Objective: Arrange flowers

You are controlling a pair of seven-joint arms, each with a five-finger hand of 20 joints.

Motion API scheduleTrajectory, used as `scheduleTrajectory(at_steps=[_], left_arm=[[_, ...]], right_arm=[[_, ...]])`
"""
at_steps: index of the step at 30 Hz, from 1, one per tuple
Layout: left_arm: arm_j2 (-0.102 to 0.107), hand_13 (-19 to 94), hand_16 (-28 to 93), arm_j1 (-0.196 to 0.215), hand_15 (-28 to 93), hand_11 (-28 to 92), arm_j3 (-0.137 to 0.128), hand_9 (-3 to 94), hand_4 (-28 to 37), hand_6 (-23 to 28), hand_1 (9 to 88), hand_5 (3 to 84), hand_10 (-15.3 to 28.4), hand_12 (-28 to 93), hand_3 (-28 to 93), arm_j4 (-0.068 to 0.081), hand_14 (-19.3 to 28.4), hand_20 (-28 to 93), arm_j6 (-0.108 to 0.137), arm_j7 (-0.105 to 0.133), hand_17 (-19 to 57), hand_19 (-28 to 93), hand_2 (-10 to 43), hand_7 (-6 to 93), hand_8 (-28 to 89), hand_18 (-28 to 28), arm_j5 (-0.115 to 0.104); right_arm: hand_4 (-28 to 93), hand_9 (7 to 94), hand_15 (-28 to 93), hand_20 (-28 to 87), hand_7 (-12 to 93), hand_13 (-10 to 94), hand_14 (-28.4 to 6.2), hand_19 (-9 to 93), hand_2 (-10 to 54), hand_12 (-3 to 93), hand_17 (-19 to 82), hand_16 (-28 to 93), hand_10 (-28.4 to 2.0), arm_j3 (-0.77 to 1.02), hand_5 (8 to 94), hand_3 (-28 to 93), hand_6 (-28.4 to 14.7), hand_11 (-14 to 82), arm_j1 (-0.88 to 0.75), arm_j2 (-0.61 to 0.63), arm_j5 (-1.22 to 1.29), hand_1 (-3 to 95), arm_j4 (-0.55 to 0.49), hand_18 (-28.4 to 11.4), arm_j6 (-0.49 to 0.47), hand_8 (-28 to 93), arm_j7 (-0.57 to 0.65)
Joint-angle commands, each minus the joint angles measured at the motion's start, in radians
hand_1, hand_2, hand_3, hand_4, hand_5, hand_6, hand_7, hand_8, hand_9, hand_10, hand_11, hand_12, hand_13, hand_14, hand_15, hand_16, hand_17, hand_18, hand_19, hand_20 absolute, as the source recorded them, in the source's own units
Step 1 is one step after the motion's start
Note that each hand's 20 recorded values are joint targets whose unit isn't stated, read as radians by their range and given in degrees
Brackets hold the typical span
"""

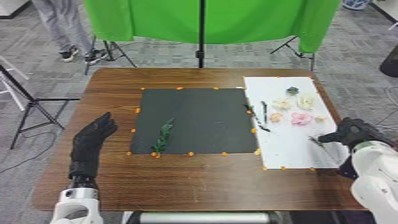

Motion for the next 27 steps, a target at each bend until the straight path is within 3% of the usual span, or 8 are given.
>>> scheduleTrajectory(at_steps=[1,2,4,6,14,19,27], left_arm=[[-0.013,33,-4,0.019,27,17,0.001,40.8,-28.3,4.8,19.8,44.7,13.0,9,71,0.001,16.6,19,-0.014,-0.016,5.9,9,1.5,10.7,-7,11.4,0.007],[-0.014,33,-4,0.02,26,17,0.001,40.8,-28.3,4.8,19.8,44.7,13.0,9,71,0.001,16.6,19,-0.014,-0.016,5.9,9,1.5,10.7,-7,11.5,0.006],[-0.014,33,-4,0.025,26,17,0.0,40.8,-28.3,4.8,19.9,44.6,13.0,9,71,-0.001,16.6,19,-0.011,-0.014,5.9,9,1.5,10.6,-7,11.4,0.006],[-0.014,33,-4,0.024,26,17,0.001,40.8,-28.3,4.8,20.0,44.7,13.0,9,71,-0.001,16.7,19,-0.011,-0.016,5.9,9,1.5,10.6,-7,11.5,0.005],[-0.012,33,-4,0.019,27,17,0.003,40.9,-28.3,4.9,20.2,44.7,13.0,9,71,0.001,16.7,19,-0.02,-0.022,5.9,9,1.5,10.6,-7,11.5,0.007],[-0.011,33,-4,0.014,27,17,0.006,41.0,-28.3,4.8,19.9,44.7,13.1,9,71,0.003,16.8,19,-0.03,-0.025,5.9,9,1.3,10.6,-7,11.5,0.01],[-0.008,33,-4,-0.002,27,17,0.018,41.0,-28.3,4.8,20.0,44.7,13.0,9,71,0.01,16.7,19,-0.047,-0.029,5.8,9,1.4,10.6,-7,11.5,0.011]], right_arm=[[-21,69.2,68,56,16,79,-8.2,93,-9.5,26.1,60,31,-16.2,-0.014,65.2,63,-4.0,25.5,-0.058,-0.005,-0.05,39.0,0.017,-13.2,0.077,-6,-0.027],[-22,73.2,67,57,18,81,-7.3,93,-9.5,26.1,61,31,-14.4,-0.019,68.3,64,-2.9,27.6,-0.063,-0.003,-0.059,41.2,0.021,-13.0,0.112,-7,-0.033],[-22,79.2,66,58,20,83,-6.0,93,-9.5,26.7,62,31,-12.6,-0.028,74.2,61,-1.8,30.2,-0.069,-0.003,-0.085,46.4,0.027,-12.5,0.18,5,-0.051],[-19,83.8,65,59,22,86,-4.8,93,-9.5,33.4,64,32,-11.0,-0.036,78.8,54,-1.1,28.9,-0.065,-0.004,-0.105,54.0,0.027,-12.2,0.26,12,-0.062],[-18,88.4,65,61,26,90,-3.1,93,-9.5,35.7,68,32,-10.3,-0.148,82.9,59,0.1,32.7,0.073,-0.047,-0.102,56.7,-0.051,-10.9,0.403,13,-0.086],[-18,88.7,64,62,26,90,-2.8,93,-9.5,35.0,68,32,-10.6,-0.343,83.2,59,-0.1,33.6,0.242,-0.103,-0.049,56.9,-0.061,-10.8,0.4,14,-0.114],[-18,88.7,64,62,26,91,-2.7,93,-9.5,34.2,69,32,-10.8,-0.597,83.5,59,-0.2,34.3,0.43,-0.252,0.044,57.2,0.019,-10.5,0.382,14,-0.164]])
